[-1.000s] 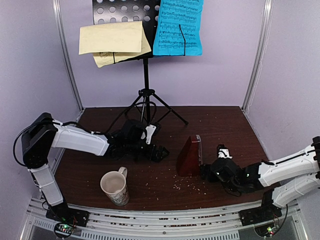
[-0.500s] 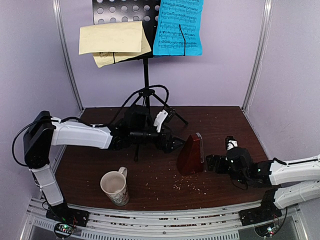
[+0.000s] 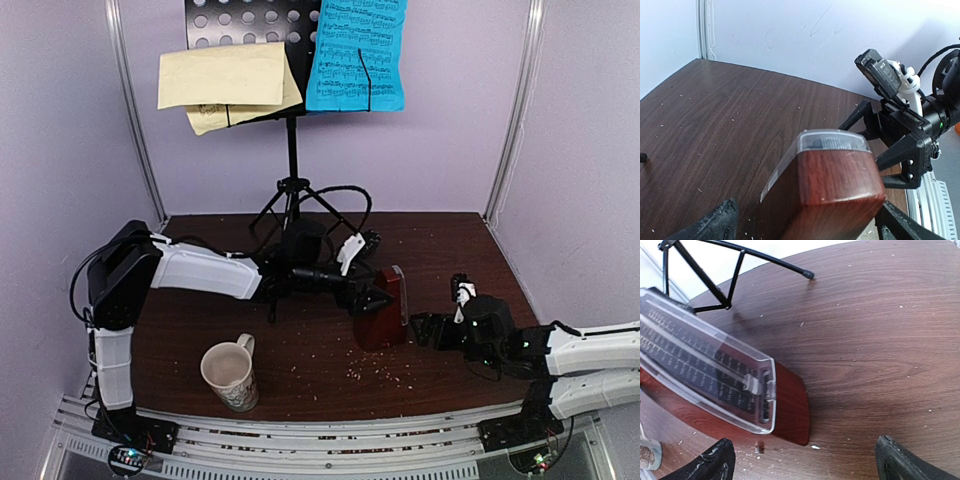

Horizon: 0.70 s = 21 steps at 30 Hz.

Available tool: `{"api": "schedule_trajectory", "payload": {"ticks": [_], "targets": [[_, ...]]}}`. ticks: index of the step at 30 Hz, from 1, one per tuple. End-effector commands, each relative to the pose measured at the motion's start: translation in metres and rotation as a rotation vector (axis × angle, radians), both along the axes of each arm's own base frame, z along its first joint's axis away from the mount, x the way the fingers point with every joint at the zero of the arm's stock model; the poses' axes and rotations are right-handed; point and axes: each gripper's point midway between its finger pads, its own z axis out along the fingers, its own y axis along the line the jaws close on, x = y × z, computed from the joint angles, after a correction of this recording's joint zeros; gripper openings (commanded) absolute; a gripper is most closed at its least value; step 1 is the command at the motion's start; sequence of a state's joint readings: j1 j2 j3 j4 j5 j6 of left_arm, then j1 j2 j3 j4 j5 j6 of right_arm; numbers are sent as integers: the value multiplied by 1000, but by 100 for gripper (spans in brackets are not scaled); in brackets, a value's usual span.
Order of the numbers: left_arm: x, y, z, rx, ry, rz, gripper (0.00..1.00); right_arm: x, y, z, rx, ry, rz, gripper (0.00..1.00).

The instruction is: Pack up the instrument practice props

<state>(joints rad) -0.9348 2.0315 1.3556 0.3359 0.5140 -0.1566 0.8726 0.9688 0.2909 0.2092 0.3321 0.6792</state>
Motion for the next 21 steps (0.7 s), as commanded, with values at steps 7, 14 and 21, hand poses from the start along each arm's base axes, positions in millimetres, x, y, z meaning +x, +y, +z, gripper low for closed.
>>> {"api": "schedule_trajectory", "payload": {"ticks": [7,14,21], "targets": [[14,-12,9,-45,-74,-1,94,-1,11,-6,12,13,54,100],[20,-9,8,-58,-60,52,71,-2,10,-5,24,16,47,98],[40,-8,9,-61,28,164,61,2,15,1,16,27,48,98]]}}
